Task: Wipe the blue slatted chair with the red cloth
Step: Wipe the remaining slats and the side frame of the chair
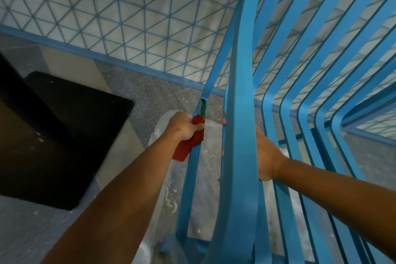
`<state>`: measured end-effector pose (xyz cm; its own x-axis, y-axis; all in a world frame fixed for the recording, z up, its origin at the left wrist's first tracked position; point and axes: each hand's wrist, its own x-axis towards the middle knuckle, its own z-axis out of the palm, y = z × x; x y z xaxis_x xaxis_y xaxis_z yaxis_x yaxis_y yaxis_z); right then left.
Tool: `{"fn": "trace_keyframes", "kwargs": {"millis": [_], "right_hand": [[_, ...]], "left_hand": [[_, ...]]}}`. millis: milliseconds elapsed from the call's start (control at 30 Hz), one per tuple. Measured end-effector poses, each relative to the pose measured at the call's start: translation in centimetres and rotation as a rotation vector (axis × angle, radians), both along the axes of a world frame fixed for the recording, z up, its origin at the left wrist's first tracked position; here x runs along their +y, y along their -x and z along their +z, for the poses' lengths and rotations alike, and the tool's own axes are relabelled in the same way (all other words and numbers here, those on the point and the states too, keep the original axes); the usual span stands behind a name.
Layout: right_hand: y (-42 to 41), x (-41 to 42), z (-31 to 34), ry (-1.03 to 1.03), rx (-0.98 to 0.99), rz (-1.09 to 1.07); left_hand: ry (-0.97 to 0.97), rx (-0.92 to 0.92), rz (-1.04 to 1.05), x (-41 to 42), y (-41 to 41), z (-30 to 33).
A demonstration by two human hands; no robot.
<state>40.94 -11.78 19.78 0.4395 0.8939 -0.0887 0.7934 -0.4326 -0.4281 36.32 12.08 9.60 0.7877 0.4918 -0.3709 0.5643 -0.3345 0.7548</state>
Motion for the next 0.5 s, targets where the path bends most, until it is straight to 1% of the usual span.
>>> {"fn": "trace_keyframes", "kwargs": {"millis": [100,167,233,367,433,500], "right_hand": [[-0.4,-0.1,-0.5,-0.032,0.069,-0.008],[-0.6,-0.2,-0.7,-0.021,0.069,0.001],[-0.6,-0.3,-0.8,-0.019,0.018,0.021],[-0.7,-0.2,-0.5,0.025,-0.087,0.060],[-0.7,-0.1,-0.4,0.044,-0.113,0.061],[-0.7,0.0,-0.4,0.053,-0.139,0.067]], "left_hand": [[-0.014,-0.024,0.030,0.0,-1.1,0.6],[-0.029,-0.013,0.054,0.1,-1.9,1.6],[-0.031,-0.021,0.076,0.2,-2.4,2.4],[0.084,-0.069,0.123,-0.3,-2.1,2.9],[0.142,-0.034,0.129,-0.6,-1.2,3.5],[0.122,0.032,0.097,-0.7,-0.2,3.6]]}}
